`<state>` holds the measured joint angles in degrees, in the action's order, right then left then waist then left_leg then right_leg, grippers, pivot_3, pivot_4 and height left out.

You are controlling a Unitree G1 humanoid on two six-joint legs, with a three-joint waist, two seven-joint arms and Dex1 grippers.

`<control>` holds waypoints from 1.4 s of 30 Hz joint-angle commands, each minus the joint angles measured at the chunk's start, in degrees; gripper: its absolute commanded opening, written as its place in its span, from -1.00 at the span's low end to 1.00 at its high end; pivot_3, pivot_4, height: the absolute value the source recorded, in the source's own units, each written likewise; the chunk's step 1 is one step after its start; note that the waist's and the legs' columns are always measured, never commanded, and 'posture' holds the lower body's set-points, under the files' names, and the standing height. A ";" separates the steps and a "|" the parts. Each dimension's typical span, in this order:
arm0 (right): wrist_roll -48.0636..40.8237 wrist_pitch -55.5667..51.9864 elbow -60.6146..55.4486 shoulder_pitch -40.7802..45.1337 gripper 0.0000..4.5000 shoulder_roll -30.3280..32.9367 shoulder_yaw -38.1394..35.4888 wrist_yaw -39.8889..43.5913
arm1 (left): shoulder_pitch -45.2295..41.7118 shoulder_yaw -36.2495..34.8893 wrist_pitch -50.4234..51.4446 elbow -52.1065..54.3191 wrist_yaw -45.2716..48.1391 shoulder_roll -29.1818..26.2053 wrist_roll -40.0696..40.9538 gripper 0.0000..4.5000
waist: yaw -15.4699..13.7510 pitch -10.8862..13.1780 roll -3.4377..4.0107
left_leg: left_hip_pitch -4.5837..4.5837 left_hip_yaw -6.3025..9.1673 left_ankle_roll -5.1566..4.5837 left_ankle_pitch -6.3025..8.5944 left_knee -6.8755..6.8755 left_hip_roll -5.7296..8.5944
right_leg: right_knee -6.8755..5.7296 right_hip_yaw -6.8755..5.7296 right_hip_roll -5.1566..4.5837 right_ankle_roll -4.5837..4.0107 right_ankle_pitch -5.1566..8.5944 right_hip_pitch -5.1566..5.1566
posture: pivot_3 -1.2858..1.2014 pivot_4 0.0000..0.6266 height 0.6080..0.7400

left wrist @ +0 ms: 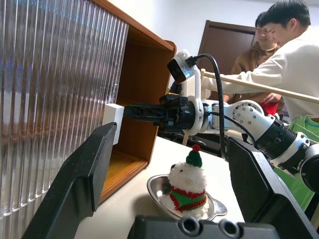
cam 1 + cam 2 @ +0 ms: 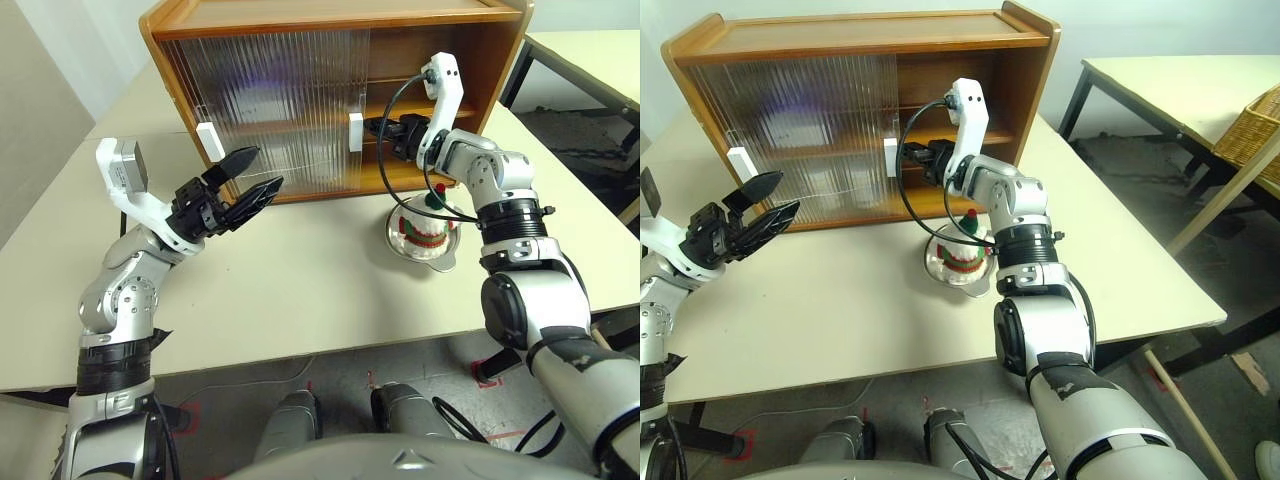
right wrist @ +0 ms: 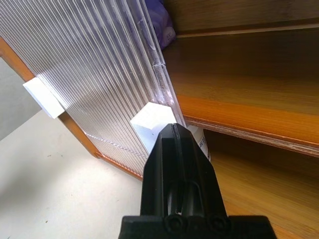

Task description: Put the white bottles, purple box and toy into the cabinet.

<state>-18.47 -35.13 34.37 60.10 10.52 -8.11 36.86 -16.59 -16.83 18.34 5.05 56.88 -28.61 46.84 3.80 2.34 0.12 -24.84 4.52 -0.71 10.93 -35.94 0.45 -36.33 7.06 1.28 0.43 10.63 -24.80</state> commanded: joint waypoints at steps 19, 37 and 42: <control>-10.16 0.30 -31.46 -27.13 0.93 17.38 -5.96 7.78 | -0.47 0.59 -0.73 -1.46 1.83 0.62 -0.54 1.00 | -0.65 0.00 -0.05 | 0.18 -0.09 -0.35 -0.48 -0.06 -0.06 | 0.02 -0.05 0.00 0.60 0.34 0.38 | -0.04 -0.80 1.00; -10.38 1.01 -37.73 -44.02 0.99 21.58 -1.33 12.08 | -0.53 0.10 0.58 -0.79 1.90 -0.33 -0.13 1.00 | -0.34 0.06 -0.09 | 0.67 0.02 0.46 0.00 0.05 -0.07 | 0.19 -0.01 0.00 0.79 0.47 0.85 | -0.03 -0.79 1.00; -9.12 2.17 -37.55 -45.56 0.99 22.83 1.40 13.59 | -0.26 -0.08 0.74 -0.45 1.90 -0.51 -0.08 1.00 | -0.51 0.06 -0.09 | 0.54 0.03 0.58 0.08 0.05 -0.07 | 0.22 -0.01 0.00 0.83 0.64 0.76 | -0.03 -0.79 1.00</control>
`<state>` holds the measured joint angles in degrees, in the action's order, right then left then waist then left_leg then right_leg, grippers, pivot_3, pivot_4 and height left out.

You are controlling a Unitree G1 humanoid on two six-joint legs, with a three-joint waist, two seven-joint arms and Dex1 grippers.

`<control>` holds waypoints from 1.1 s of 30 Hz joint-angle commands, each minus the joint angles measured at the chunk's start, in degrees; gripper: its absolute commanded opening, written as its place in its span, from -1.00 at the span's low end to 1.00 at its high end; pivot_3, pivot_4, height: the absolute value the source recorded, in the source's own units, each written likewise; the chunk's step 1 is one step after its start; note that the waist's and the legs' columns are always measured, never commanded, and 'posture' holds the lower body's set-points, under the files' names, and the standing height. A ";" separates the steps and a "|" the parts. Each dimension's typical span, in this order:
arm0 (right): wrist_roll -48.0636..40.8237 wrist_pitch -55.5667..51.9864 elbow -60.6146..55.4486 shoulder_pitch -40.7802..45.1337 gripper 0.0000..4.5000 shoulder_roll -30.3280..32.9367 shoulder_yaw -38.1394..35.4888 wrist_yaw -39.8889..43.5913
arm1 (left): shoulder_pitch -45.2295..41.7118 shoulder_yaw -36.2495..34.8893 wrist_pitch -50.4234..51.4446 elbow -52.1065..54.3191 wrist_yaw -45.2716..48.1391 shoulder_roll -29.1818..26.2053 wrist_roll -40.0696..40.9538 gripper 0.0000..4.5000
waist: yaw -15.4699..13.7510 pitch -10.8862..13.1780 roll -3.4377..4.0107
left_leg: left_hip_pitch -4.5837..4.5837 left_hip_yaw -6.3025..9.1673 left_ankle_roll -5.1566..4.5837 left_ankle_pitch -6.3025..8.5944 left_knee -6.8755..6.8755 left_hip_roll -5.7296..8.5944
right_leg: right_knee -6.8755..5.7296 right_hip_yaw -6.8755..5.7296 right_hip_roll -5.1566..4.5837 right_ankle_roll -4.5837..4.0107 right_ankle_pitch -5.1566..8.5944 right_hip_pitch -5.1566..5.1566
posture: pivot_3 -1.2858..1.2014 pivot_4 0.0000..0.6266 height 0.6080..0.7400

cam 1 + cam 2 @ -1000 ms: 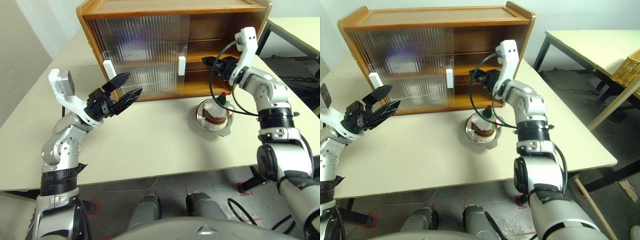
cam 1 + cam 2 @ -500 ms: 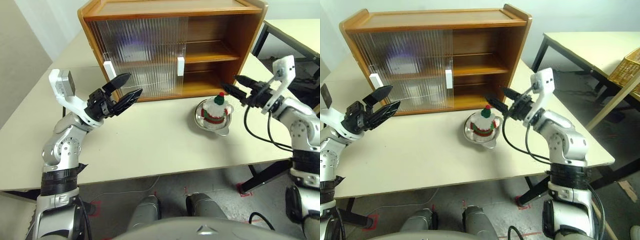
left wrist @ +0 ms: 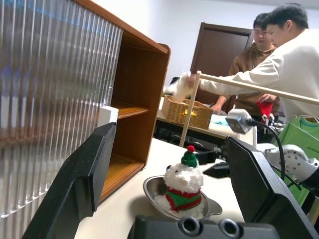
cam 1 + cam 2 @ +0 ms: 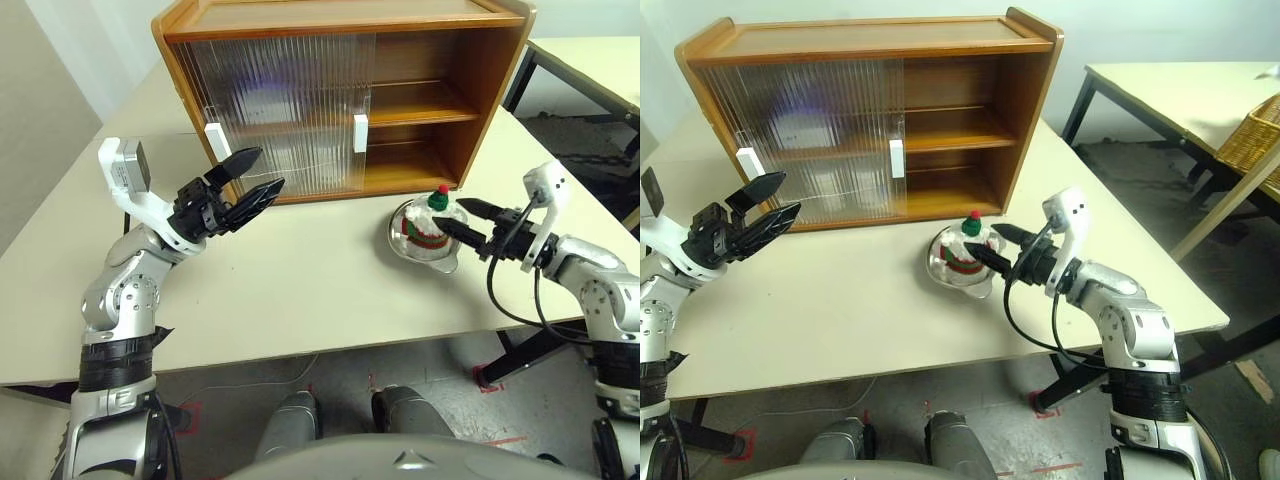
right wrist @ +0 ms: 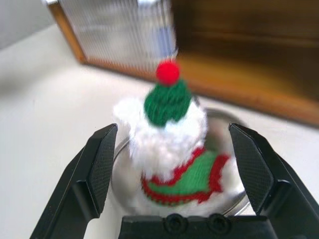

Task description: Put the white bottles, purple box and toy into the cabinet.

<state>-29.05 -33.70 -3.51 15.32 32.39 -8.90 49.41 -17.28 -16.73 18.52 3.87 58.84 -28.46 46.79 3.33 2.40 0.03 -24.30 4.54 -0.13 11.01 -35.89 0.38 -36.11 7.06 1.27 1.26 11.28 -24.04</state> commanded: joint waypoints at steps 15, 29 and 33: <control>4.45 4.71 6.34 1.15 0.99 -1.55 5.48 0.35 | -0.15 -0.25 0.97 1.26 -0.57 -1.01 0.06 1.00 | -0.16 0.00 -0.01 | -0.01 0.01 0.07 0.12 0.04 -0.01 | 0.00 0.00 0.00 0.02 0.24 -0.04 | -0.02 -0.81 1.00; 5.33 5.69 8.56 3.37 -0.57 -1.79 5.32 -0.08 | -0.33 0.00 0.55 1.14 -0.76 -0.89 -0.27 1.00 | -0.26 0.00 -0.01 | 0.00 0.04 0.14 0.17 0.07 -0.02 | 0.00 -0.01 0.00 -0.03 0.28 -0.04 | -0.03 -0.81 1.00; 3.54 4.26 7.57 4.98 -0.92 -1.14 4.00 0.40 | -0.53 0.21 0.36 0.72 -0.55 -0.78 -0.48 1.00 | -0.20 0.00 -0.01 | 0.00 0.03 0.14 0.17 0.07 -0.02 | -0.01 -0.01 0.00 -0.03 0.28 -0.05 | -0.03 -0.81 1.00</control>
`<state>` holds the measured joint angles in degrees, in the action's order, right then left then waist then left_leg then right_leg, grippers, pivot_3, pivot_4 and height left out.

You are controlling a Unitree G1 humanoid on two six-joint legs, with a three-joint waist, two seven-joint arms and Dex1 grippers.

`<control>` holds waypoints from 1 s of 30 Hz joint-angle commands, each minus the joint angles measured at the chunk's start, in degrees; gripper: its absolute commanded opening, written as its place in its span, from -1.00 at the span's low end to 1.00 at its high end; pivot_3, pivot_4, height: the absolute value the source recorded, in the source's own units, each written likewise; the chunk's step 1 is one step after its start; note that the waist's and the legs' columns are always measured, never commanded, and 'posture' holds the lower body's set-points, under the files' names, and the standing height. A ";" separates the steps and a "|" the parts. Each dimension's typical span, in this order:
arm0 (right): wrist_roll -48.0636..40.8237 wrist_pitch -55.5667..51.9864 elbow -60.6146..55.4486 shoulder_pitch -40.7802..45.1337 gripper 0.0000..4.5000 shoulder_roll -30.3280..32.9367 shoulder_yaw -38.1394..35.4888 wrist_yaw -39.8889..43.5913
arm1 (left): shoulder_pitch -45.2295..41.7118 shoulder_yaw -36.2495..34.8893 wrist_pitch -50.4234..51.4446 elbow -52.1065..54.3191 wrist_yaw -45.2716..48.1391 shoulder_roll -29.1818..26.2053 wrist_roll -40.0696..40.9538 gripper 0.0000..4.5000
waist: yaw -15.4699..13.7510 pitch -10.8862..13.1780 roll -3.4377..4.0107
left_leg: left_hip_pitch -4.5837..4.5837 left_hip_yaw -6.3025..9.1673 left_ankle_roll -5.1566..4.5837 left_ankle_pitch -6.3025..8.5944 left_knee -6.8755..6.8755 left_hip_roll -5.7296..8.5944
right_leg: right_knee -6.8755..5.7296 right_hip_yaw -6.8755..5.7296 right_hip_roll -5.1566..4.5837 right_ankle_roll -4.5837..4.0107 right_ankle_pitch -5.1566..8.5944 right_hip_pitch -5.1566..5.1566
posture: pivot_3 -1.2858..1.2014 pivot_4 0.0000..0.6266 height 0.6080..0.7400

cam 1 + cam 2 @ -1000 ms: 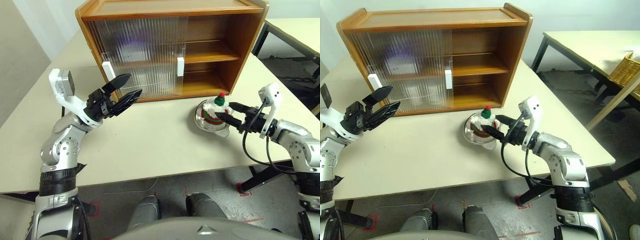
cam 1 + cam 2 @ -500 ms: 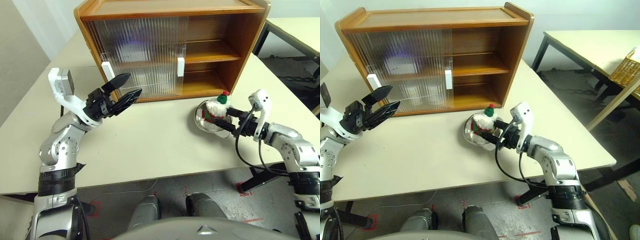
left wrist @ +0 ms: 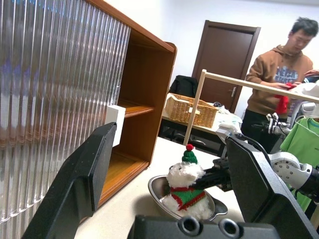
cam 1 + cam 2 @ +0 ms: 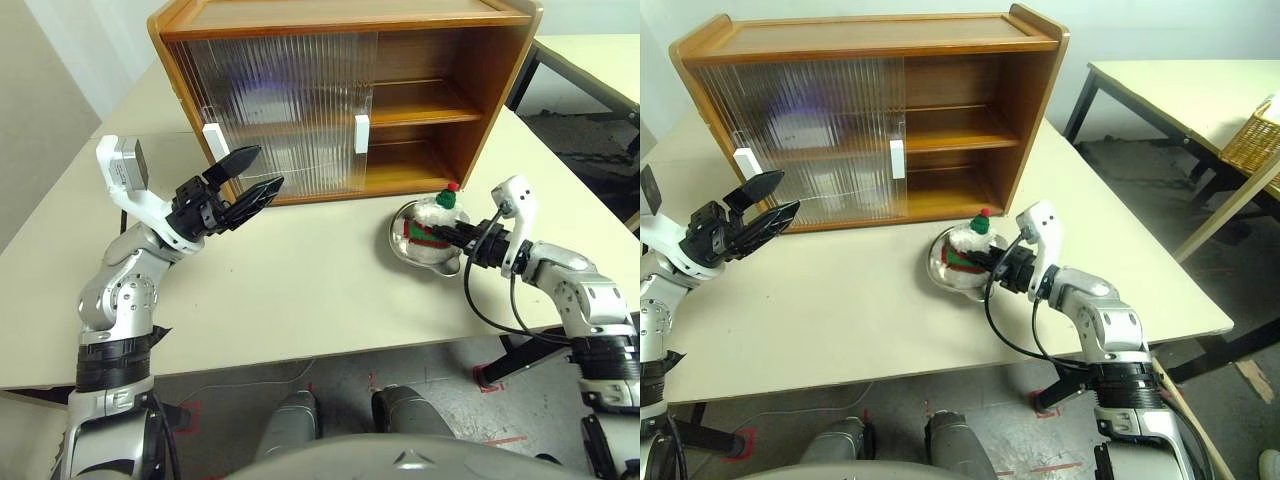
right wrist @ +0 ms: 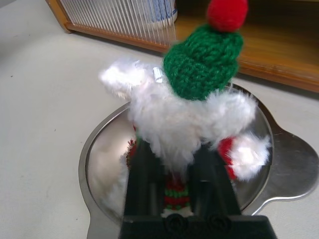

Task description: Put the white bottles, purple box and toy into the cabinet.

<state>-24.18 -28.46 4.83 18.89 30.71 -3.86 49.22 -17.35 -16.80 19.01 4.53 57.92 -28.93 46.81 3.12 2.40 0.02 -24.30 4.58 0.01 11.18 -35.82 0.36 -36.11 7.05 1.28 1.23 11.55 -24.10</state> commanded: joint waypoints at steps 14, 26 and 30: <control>-8.18 -5.42 5.86 20.48 -0.92 -0.29 -4.94 0.57 | -0.21 0.55 -0.42 0.15 0.17 0.57 -0.67 1.00 | 0.14 0.02 0.02 | -0.06 -0.01 -0.01 -0.01 0.02 0.00 | -0.05 0.03 0.00 -0.04 0.00 -0.16 | -0.03 -0.81 1.00; 0.91 7.39 27.94 35.63 -0.92 -3.95 -2.33 0.48 | 0.29 0.27 -0.67 0.87 -0.34 0.78 -0.60 1.00 | -0.52 0.03 0.03 | -0.42 0.02 -0.30 -0.10 0.09 -0.02 | -0.11 -0.03 0.00 -0.77 -0.28 -0.57 | -0.01 -0.80 1.00; 3.18 11.05 34.17 39.01 -0.92 -4.83 -2.24 0.58 | 0.59 0.01 -0.77 0.99 -0.38 0.64 -0.52 1.00 | -0.63 0.03 0.04 | -0.52 0.02 -0.42 -0.16 0.09 -0.05 | -0.11 -0.06 0.00 -0.79 -0.29 -0.67 | -0.01 -0.80 1.00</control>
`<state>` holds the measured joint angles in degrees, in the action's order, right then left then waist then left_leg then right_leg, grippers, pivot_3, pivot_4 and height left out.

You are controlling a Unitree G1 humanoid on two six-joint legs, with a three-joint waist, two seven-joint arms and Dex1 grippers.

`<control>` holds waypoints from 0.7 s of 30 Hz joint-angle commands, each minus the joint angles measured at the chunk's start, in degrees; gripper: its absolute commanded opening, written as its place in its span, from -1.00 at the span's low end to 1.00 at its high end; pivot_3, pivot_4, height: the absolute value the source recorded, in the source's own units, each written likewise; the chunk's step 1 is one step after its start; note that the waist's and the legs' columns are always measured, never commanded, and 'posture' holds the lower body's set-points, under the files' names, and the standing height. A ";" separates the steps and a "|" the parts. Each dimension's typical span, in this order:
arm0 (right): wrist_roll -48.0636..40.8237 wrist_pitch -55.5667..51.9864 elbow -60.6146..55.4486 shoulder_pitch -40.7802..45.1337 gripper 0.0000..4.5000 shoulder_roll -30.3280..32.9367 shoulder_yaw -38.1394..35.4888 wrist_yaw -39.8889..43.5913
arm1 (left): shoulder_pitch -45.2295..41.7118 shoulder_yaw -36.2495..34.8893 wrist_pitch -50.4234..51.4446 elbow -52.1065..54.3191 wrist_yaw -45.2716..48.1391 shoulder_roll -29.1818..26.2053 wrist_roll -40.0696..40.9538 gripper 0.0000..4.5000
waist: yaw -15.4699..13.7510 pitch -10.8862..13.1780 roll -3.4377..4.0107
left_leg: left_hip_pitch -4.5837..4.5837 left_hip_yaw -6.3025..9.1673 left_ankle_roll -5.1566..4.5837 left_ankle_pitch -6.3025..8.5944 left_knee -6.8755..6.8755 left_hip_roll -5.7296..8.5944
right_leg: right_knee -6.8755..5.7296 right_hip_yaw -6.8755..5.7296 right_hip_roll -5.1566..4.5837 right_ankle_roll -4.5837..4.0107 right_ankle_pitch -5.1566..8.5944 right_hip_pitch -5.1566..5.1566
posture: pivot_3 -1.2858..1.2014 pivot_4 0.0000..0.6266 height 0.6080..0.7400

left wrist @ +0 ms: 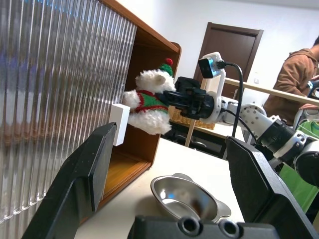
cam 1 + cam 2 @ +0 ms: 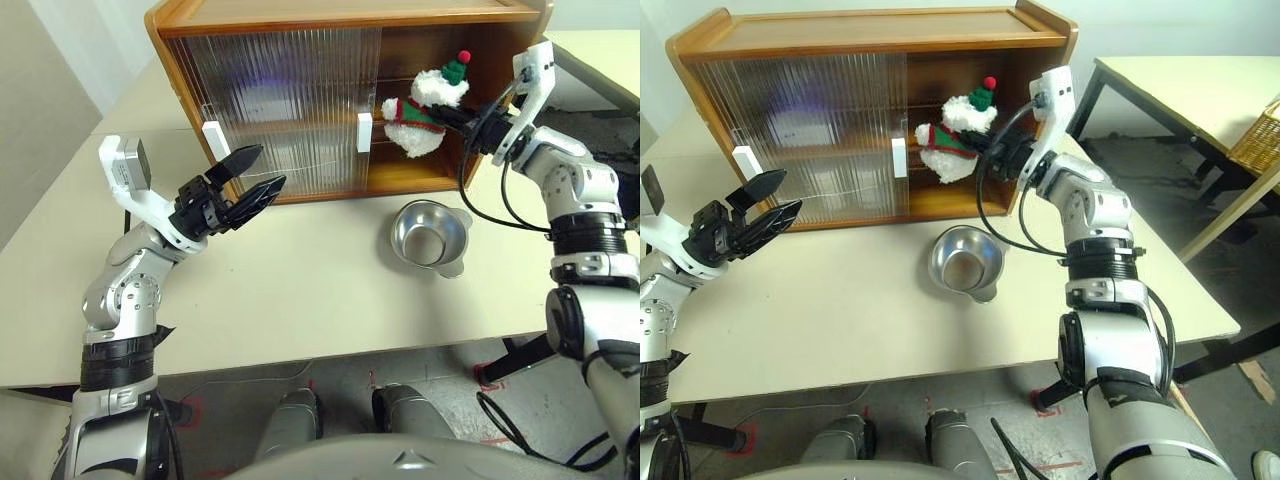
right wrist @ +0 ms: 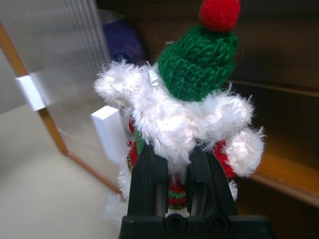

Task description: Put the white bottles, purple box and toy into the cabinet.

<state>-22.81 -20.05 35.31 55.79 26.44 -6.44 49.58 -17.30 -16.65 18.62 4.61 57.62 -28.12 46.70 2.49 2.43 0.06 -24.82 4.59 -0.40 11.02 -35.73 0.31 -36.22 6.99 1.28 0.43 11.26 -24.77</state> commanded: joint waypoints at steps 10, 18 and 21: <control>7.90 11.53 19.08 11.22 -0.92 -0.93 0.85 -0.80 | 1.49 -0.23 -1.08 1.14 -0.18 0.26 -0.39 1.00 | -0.13 0.01 0.02 | -0.01 -0.01 0.14 0.09 -0.02 -0.02 | -0.03 -0.01 0.00 -0.12 -0.08 -0.01 | 0.00 -0.81 1.00; 9.94 15.41 25.04 15.68 -0.92 -1.16 -0.13 -0.11 | 2.21 -0.07 -1.79 1.39 -0.24 0.68 -0.44 1.00 | -0.14 0.01 0.02 | -0.01 -0.02 0.22 0.12 -0.03 -0.05 | -0.07 -0.03 0.00 -0.23 -0.20 -0.02 | 0.01 -0.83 1.00; 10.11 16.19 26.17 16.90 -0.92 -1.08 -0.54 -0.15 | 2.50 0.09 -2.06 1.44 -0.23 0.92 -0.50 1.00 | -0.13 0.01 0.02 | -0.01 -0.03 0.22 0.11 -0.04 -0.05 | -0.07 -0.03 0.00 -0.26 -0.23 -0.02 | 0.01 -0.84 1.00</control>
<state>-12.98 -5.60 61.29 70.42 25.31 -5.96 49.59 -15.30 -16.85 17.08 5.03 57.36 -27.48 46.71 2.36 2.44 0.08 -24.83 4.56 -0.19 11.13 -35.77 0.26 -36.29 6.96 1.27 0.17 11.01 -24.79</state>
